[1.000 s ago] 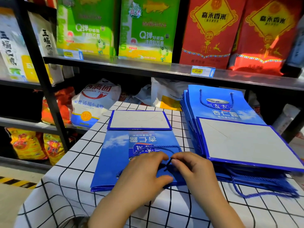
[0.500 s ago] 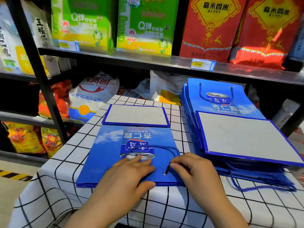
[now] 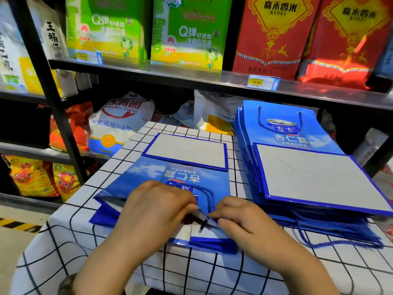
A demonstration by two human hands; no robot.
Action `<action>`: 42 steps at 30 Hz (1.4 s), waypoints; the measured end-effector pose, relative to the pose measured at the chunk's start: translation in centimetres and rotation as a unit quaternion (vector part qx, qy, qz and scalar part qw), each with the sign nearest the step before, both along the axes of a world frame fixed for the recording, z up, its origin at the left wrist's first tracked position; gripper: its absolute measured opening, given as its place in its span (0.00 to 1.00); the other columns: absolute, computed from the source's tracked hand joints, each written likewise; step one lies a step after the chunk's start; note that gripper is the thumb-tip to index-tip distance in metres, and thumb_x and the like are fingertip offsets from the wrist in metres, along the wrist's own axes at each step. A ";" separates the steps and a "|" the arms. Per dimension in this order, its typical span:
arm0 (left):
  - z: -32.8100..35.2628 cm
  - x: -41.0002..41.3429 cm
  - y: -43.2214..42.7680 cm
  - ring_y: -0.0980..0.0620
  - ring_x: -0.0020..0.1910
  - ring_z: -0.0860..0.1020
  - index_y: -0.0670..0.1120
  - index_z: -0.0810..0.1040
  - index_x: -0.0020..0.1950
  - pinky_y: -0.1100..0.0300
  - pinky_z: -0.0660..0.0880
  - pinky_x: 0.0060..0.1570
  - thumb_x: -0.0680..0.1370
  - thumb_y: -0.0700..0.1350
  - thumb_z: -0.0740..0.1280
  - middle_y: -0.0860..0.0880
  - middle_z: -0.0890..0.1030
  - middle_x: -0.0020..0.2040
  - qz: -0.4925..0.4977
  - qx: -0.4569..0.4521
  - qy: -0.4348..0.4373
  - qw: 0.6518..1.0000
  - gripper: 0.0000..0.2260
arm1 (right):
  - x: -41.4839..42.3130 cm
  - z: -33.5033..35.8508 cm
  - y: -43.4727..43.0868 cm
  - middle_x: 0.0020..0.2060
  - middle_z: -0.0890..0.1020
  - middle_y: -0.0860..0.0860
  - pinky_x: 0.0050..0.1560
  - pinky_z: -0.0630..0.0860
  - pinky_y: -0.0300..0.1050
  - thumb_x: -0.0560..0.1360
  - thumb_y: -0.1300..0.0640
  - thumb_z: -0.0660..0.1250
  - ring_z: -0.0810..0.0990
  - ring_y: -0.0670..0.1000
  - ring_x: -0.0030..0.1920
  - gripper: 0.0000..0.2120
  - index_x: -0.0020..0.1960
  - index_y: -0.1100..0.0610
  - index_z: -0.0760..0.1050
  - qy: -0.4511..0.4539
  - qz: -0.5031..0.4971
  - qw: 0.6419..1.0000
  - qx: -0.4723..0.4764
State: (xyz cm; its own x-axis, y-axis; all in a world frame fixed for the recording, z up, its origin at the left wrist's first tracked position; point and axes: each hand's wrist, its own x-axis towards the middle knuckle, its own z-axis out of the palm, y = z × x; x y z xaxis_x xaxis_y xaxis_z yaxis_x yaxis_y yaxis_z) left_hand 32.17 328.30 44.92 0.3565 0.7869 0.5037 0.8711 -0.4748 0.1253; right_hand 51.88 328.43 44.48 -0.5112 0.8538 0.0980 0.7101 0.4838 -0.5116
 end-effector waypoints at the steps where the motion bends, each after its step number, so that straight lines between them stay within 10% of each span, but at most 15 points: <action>1: 0.2 -0.1 0.2 0.56 0.27 0.76 0.56 0.78 0.32 0.71 0.60 0.29 0.70 0.58 0.56 0.60 0.78 0.27 0.009 -0.001 -0.005 1.000 0.14 | -0.1 -0.1 0.0 0.43 0.72 0.40 0.50 0.71 0.42 0.69 0.42 0.48 0.71 0.40 0.48 0.23 0.53 0.48 0.77 -0.010 0.004 1.000 0.004; 11: -3.7 1.8 -2.3 0.56 0.53 0.71 0.52 0.73 0.28 0.51 0.58 0.60 0.68 0.58 0.60 0.55 0.80 0.46 0.068 0.013 -0.101 0.992 0.14 | -0.8 -0.6 -0.1 0.48 0.76 0.43 0.50 0.72 0.44 0.72 0.46 0.50 0.73 0.44 0.50 0.21 0.57 0.47 0.75 -0.052 -0.008 0.997 0.051; 21: -3.6 3.3 -1.9 0.47 0.50 0.81 0.47 0.80 0.35 0.41 0.58 0.59 0.69 0.56 0.55 0.50 0.82 0.42 0.110 0.044 0.018 0.993 0.19 | -0.7 -1.4 0.1 0.37 0.72 0.38 0.43 0.70 0.37 0.74 0.49 0.55 0.71 0.38 0.41 0.13 0.51 0.48 0.77 0.015 -0.028 0.999 0.044; 34: -4.3 2.8 -1.6 0.44 0.49 0.81 0.47 0.80 0.34 0.34 0.68 0.55 0.65 0.45 0.64 0.50 0.81 0.41 0.062 0.094 0.091 0.989 0.06 | -0.7 -1.5 0.0 0.47 0.72 0.38 0.48 0.70 0.33 0.74 0.51 0.64 0.73 0.39 0.44 0.17 0.62 0.48 0.74 0.043 -0.060 0.997 0.033; 39: -3.9 1.2 -2.0 0.53 0.45 0.83 0.51 0.79 0.34 0.41 0.76 0.47 0.71 0.51 0.55 0.56 0.81 0.38 -0.001 0.074 0.052 0.996 0.15 | -0.8 -1.2 -0.2 0.48 0.72 0.38 0.50 0.71 0.38 0.67 0.38 0.57 0.73 0.39 0.45 0.24 0.62 0.42 0.73 0.061 -0.049 0.997 -0.023; 42: -4.3 0.8 -2.2 0.58 0.37 0.81 0.52 0.79 0.33 0.53 0.76 0.50 0.71 0.53 0.56 0.58 0.80 0.39 -0.009 0.051 -0.006 0.999 0.15 | -0.9 -1.2 0.1 0.50 0.69 0.39 0.56 0.71 0.44 0.77 0.49 0.56 0.73 0.43 0.53 0.15 0.62 0.40 0.72 0.036 -0.038 0.998 -0.020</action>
State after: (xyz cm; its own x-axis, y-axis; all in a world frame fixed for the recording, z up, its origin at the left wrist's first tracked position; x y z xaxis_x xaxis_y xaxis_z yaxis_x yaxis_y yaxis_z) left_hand 32.94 326.06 40.65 0.3631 0.7255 0.5846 0.8615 -0.5005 0.0860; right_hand 50.95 328.52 43.29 -0.4384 0.8935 0.0969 0.7042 0.4085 -0.5807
